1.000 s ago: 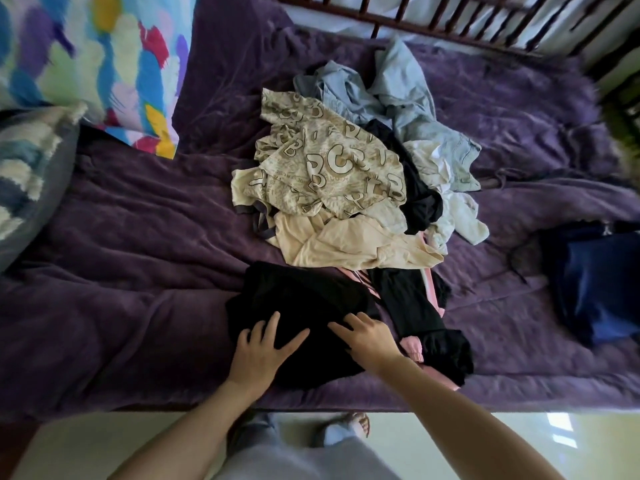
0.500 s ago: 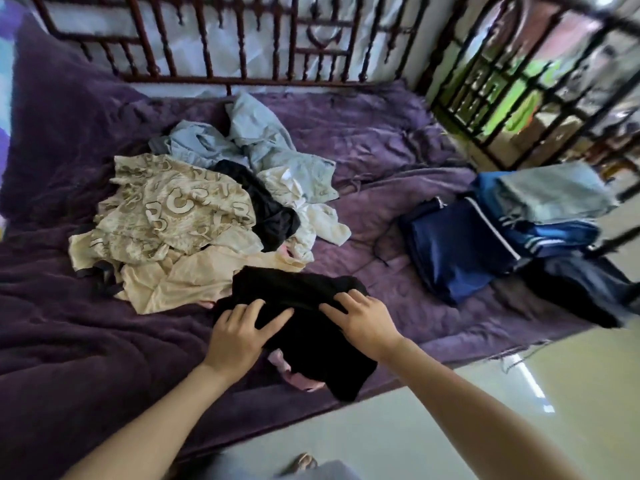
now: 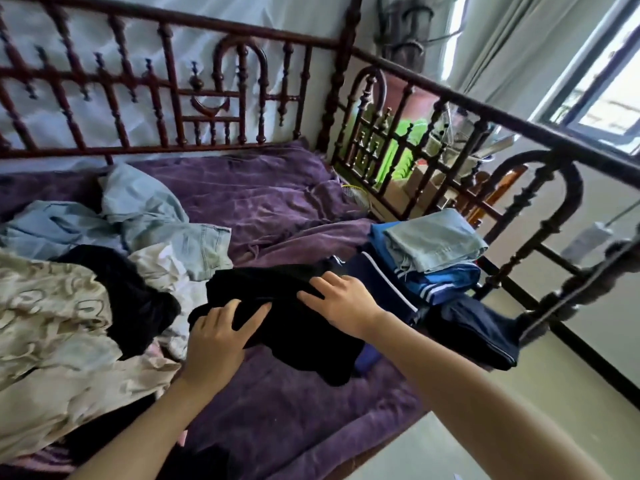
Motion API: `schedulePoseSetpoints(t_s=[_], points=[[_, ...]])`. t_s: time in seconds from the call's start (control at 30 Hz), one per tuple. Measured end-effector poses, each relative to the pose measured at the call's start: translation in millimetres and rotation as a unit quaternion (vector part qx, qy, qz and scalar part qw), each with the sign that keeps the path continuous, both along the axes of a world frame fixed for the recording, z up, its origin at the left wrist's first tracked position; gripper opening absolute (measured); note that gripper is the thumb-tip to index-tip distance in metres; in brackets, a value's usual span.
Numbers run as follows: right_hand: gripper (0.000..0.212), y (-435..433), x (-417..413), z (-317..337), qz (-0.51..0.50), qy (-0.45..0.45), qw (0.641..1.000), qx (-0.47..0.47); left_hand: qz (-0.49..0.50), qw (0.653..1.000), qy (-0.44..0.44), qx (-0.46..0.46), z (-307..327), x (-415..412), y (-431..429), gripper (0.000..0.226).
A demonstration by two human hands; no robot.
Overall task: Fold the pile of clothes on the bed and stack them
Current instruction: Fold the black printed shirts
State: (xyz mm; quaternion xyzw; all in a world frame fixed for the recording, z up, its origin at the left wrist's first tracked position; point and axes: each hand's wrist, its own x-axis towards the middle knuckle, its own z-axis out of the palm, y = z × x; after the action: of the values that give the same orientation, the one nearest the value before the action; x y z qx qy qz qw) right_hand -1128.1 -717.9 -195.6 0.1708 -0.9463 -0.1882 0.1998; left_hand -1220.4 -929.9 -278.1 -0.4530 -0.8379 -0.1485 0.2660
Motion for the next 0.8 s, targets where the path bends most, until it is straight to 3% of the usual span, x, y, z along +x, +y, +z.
schedulePoseSetpoints(t_s=[0.1, 0.27, 0.43, 0.5, 0.57, 0.63, 0.67, 0.73, 0.77, 0.8], points=[[0.037, 58.3, -34.3, 11.9, 0.008, 0.016, 1.0, 0.005, 0.017, 0.999, -0.01, 0.028, -1.8, -21.8, 60.7, 0.061], [0.03, 163.0, -56.4, 32.3, 0.061, 0.045, 0.997, 0.03, 0.022, 0.998, -0.007, 0.059, 5.9, -43.8, 167.7, 0.064], [0.027, 277.1, -45.0, 66.7, 0.046, 0.103, 0.991, 0.067, -0.001, 0.996, 0.005, 0.086, 41.5, -44.0, 293.1, 0.063], [0.03, 334.9, -34.8, 77.2, 0.022, 0.115, 0.99, 0.074, -0.019, 0.997, -0.034, 0.067, 53.3, -39.0, 353.7, 0.079], [0.03, 394.6, -19.5, 74.0, -0.031, 0.113, 0.991, 0.069, -0.046, 0.994, -0.1, -0.011, 64.6, -26.0, 409.7, 0.104], [0.047, 443.2, 4.9, 56.5, -0.135, 0.005, 0.988, 0.075, -0.096, 0.964, -0.188, -0.159, 57.7, -8.1, 457.3, 0.107], [0.065, 463.2, 19.2, 42.6, -0.219, -0.112, 0.966, 0.08, -0.121, 0.934, -0.238, -0.237, 46.0, 0.0, 475.8, 0.099], [0.082, 484.2, 46.5, 12.9, -0.362, -0.336, 0.868, 0.055, -0.138, 0.875, -0.331, -0.325, 28.5, 13.5, 493.8, 0.088], [0.081, 489.9, 54.1, -0.3, -0.39, -0.382, 0.837, 0.034, -0.135, 0.858, -0.355, -0.346, 21.8, 17.8, 496.3, 0.084], [0.077, 494.0, 56.1, -10.4, -0.398, -0.383, 0.833, 0.015, -0.13, 0.847, -0.37, -0.359, 16.2, 19.7, 497.4, 0.081]])
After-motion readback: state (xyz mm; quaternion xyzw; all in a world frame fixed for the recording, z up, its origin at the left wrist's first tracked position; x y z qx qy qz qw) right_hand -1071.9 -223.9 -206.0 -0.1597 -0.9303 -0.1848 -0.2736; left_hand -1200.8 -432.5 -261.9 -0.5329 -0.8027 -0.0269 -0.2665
